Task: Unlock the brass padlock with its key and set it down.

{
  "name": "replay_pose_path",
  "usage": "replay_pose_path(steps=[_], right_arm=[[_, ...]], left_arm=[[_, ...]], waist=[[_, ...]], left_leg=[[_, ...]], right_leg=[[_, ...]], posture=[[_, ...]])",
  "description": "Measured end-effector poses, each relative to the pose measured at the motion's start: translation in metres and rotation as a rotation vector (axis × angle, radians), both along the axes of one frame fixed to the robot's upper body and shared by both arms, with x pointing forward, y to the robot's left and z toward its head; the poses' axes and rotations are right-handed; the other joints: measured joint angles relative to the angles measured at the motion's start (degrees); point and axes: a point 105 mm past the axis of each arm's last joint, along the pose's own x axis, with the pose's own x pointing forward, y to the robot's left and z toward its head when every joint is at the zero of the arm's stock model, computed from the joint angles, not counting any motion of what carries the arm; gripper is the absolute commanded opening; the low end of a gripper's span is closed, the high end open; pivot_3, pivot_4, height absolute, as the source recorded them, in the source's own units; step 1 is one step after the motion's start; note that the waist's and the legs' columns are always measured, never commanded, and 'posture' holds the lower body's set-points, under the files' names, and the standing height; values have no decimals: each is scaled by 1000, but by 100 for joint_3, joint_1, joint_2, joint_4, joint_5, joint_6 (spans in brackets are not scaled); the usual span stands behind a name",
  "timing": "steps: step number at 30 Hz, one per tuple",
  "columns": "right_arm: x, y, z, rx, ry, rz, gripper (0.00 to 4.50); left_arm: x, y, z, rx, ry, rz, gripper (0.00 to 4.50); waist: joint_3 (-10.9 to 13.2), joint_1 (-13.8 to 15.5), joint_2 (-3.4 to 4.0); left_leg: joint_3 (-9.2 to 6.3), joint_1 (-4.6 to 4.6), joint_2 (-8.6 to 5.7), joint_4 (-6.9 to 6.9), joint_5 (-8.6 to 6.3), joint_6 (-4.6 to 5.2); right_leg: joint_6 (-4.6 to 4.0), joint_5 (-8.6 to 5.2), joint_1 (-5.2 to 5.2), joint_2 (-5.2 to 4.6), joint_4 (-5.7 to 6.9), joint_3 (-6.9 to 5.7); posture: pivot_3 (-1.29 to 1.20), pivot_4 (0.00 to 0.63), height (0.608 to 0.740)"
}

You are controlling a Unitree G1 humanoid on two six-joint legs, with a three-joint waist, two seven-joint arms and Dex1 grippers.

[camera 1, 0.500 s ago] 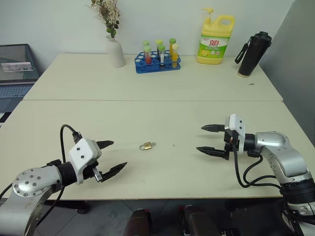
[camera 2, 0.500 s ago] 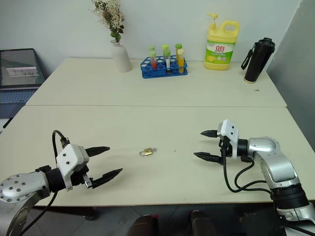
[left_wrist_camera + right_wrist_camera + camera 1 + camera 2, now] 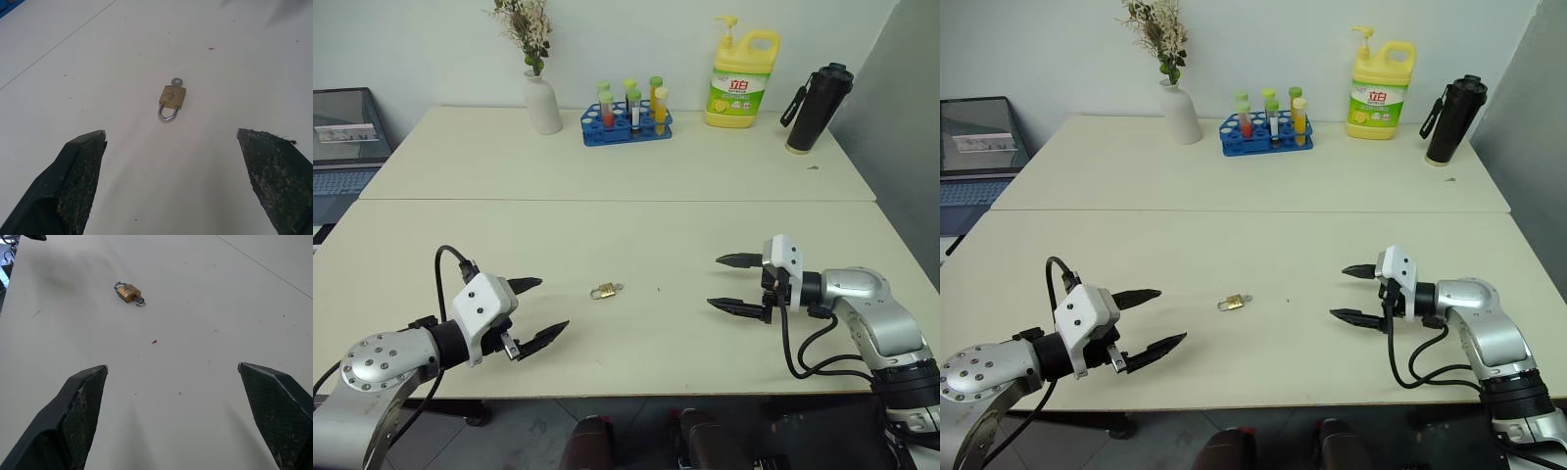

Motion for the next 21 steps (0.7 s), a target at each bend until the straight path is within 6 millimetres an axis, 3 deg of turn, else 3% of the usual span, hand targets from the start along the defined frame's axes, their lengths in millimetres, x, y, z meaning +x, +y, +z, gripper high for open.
replay_pose_path(steps=[7,13,21], right_arm=[[0,5,-1,6,52,-25,4500],[-7,20,14,32,82,1,4500],[-14,31,16,-13,145,20,4500]], left_arm=[[6,5,2,-24,-12,9,4492],[13,-5,-3,-34,12,-45,4492],[47,-22,-28,34,55,-132,4492]], waist=[[0,1,0],[0,3,0],[0,18,-1]], left_leg=[[-1,0,0,1,0,0],[0,0,-2,2,0,0],[-5,-5,-5,2,0,0]], right_leg=[[0,0,0,1,1,-1],[0,0,0,1,1,1],[0,0,0,6,-1,-5]], posture=[[0,150,740],[0,150,740],[0,150,740]])
